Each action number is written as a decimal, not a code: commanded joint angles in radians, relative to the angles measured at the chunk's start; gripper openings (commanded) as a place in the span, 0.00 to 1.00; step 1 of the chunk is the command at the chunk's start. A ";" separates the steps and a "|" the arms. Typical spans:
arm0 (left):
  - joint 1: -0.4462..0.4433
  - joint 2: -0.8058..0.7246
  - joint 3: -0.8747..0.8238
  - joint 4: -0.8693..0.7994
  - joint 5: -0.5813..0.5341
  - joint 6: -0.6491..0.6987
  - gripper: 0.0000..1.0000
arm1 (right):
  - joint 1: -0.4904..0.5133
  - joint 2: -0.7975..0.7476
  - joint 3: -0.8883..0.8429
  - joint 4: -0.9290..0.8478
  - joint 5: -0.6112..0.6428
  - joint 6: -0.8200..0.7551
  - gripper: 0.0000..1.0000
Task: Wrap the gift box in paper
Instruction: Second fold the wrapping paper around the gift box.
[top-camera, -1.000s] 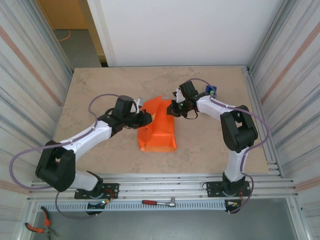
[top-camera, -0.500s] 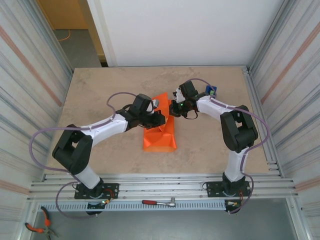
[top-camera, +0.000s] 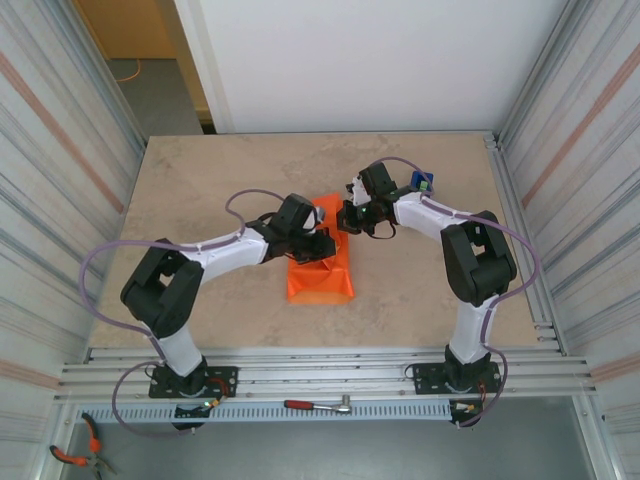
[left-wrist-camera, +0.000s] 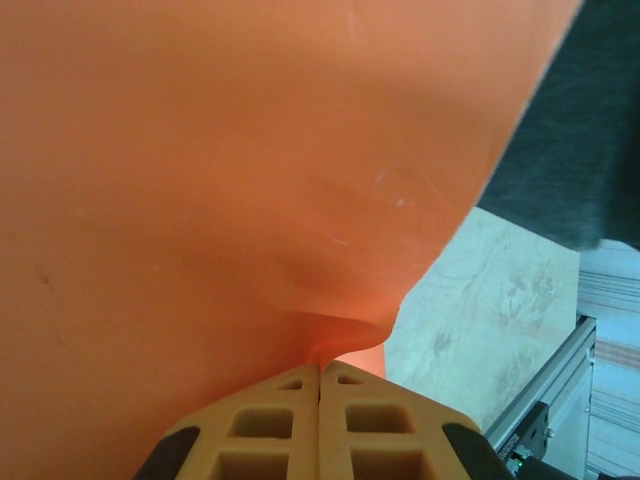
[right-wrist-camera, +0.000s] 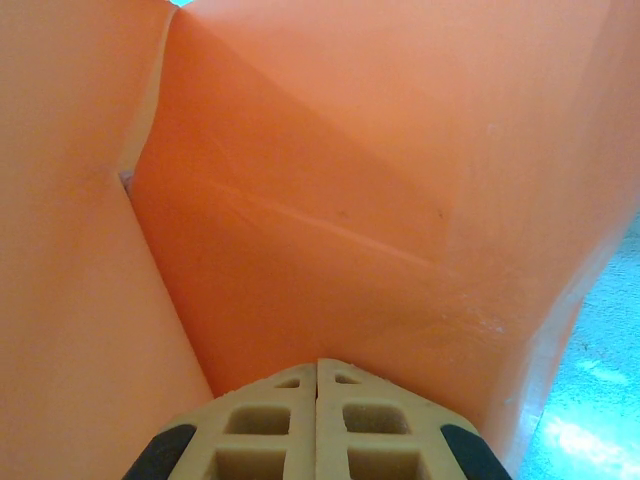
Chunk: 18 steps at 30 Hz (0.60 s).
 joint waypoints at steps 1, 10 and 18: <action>-0.012 0.013 -0.013 0.052 -0.010 0.015 0.04 | 0.020 0.053 -0.057 -0.068 0.046 -0.018 0.00; -0.012 0.045 -0.065 0.072 -0.032 -0.008 0.00 | -0.009 0.040 0.003 -0.081 -0.011 0.002 0.00; -0.012 0.053 -0.102 0.088 -0.042 -0.032 0.00 | -0.105 -0.091 0.078 -0.087 -0.060 0.069 0.14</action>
